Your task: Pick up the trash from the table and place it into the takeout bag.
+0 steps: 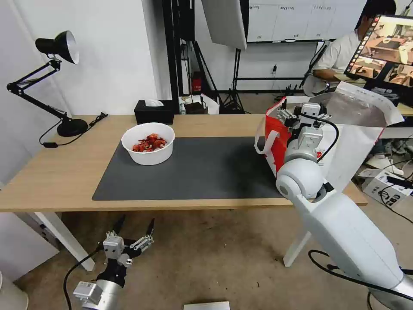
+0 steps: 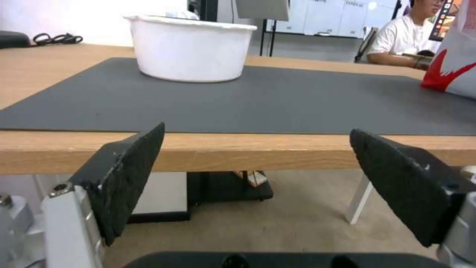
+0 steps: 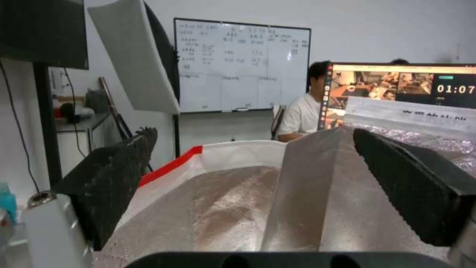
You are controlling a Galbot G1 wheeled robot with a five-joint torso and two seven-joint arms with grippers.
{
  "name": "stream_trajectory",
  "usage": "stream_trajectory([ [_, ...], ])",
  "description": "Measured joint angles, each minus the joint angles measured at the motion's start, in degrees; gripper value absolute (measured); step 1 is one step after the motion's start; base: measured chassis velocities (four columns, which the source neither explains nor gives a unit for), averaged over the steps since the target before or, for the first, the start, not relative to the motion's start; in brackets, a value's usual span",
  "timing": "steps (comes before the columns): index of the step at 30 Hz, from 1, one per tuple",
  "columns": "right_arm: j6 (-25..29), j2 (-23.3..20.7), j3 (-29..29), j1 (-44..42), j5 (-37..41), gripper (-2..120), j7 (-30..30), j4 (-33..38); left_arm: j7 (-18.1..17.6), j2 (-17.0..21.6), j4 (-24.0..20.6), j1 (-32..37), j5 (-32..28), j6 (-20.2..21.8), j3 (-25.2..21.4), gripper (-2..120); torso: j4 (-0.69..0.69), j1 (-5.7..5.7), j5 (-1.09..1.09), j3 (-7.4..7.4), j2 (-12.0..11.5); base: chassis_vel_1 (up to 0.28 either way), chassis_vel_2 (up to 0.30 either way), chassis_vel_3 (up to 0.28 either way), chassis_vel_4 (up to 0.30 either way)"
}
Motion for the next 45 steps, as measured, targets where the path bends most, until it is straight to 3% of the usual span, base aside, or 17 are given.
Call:
stream_trajectory([
  [14, 0.1, -0.6, 0.4, -0.5, 0.9, 100, -0.2, 2.0, 0.0, 0.1, -0.6, 0.1, 0.0, 0.0, -0.2, 100, 0.0, 0.0, 0.0, 0.0, 0.0, 0.0, 0.0, 0.0, 0.0],
  [22, 3.8, -2.9, 1.5, -1.5, 2.9, 100, -5.5, 5.9, 0.0, -0.2, -0.7, 0.1, 0.0, 0.0, -0.2, 100, 0.0, 0.0, 0.0, 0.0, 0.0, 0.0, 0.0, 0.0, 0.0],
  [30, 8.8, -6.0, 3.5, -7.5, 8.0, 100, -14.9, 12.6, 0.0, -0.6, -0.8, 0.1, 0.4, 0.0, -0.3, 100, 0.0, 0.0, 0.0, 0.0, 0.0, 0.0, 0.0, 0.0, 0.0],
  [38, 14.7, -9.9, 7.9, -19.2, 13.6, 100, -28.1, 20.5, 0.0, -1.1, -1.0, 0.2, 0.4, -0.4, -0.4, 100, 0.0, 0.0, 0.0, 0.0, 0.0, 0.0, 0.0, 0.0, 0.0],
  [45, 18.5, -10.4, 9.2, -27.9, 15.5, 100, -36.3, 22.7, 0.1, -1.9, -1.6, 0.6, 0.7, -0.6, -0.3, 100, 0.01, 0.0, 0.0, 0.0, 0.0, 0.0, 0.0, 0.0, 0.0],
])
